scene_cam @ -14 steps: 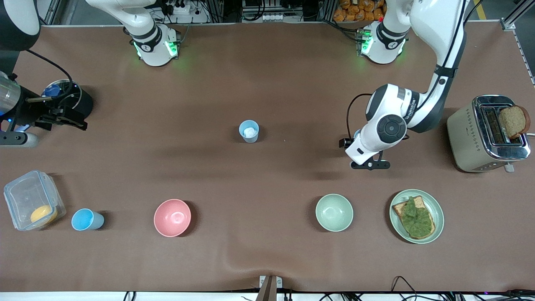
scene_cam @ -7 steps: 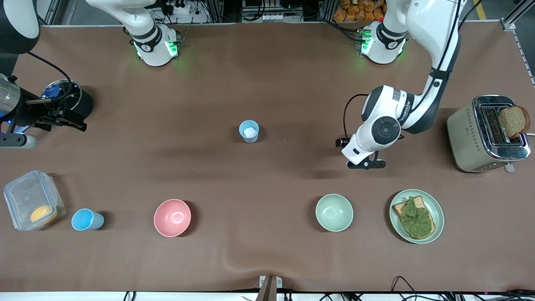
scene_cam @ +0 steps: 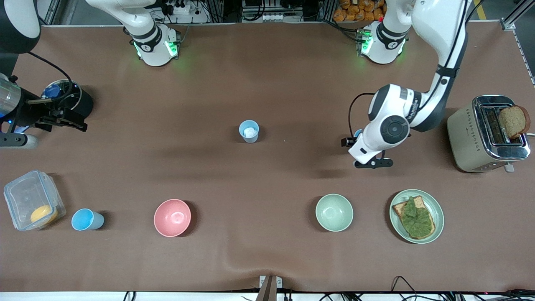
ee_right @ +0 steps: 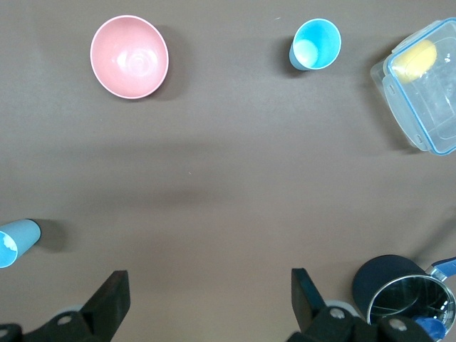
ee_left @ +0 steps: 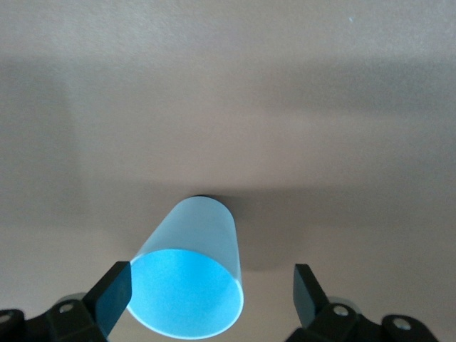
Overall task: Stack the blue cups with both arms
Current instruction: 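Lower the left gripper onto the blue cup and close it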
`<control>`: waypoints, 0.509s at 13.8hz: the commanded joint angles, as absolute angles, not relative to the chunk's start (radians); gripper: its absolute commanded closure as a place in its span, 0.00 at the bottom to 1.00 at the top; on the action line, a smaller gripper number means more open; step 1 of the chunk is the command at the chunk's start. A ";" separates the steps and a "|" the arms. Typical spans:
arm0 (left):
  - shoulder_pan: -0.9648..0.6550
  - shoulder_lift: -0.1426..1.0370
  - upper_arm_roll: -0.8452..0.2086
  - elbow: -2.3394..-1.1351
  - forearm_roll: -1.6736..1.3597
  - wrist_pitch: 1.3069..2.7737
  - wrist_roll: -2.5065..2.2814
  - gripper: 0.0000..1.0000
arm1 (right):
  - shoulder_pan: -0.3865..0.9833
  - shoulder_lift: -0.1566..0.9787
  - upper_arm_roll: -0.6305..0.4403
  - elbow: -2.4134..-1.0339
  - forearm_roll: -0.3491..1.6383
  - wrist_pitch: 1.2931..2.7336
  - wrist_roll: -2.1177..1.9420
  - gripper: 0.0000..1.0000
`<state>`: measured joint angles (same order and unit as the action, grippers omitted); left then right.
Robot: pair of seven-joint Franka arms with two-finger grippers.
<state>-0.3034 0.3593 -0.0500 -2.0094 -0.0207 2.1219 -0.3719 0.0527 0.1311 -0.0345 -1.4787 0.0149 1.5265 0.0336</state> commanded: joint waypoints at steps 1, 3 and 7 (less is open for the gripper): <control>-0.302 0.310 -0.055 -2.052 -0.035 2.137 -0.360 0.00 | 0.043 0.098 -0.026 -1.511 0.020 1.531 0.026 0.00; -0.302 0.307 -0.055 -2.059 -0.035 2.137 -0.359 0.00 | 0.043 0.098 -0.026 -1.511 0.020 1.531 0.026 0.00; -0.314 0.252 -0.077 -2.118 -0.035 2.201 -0.359 0.00 | 0.044 0.098 -0.026 -1.511 0.020 1.531 0.026 0.00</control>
<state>-0.3099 0.3198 -0.0621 -2.0368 -0.0207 2.1438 -0.3718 0.0527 0.1310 -0.0341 -1.4788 0.0150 1.5263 0.0336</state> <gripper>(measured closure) 0.000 0.000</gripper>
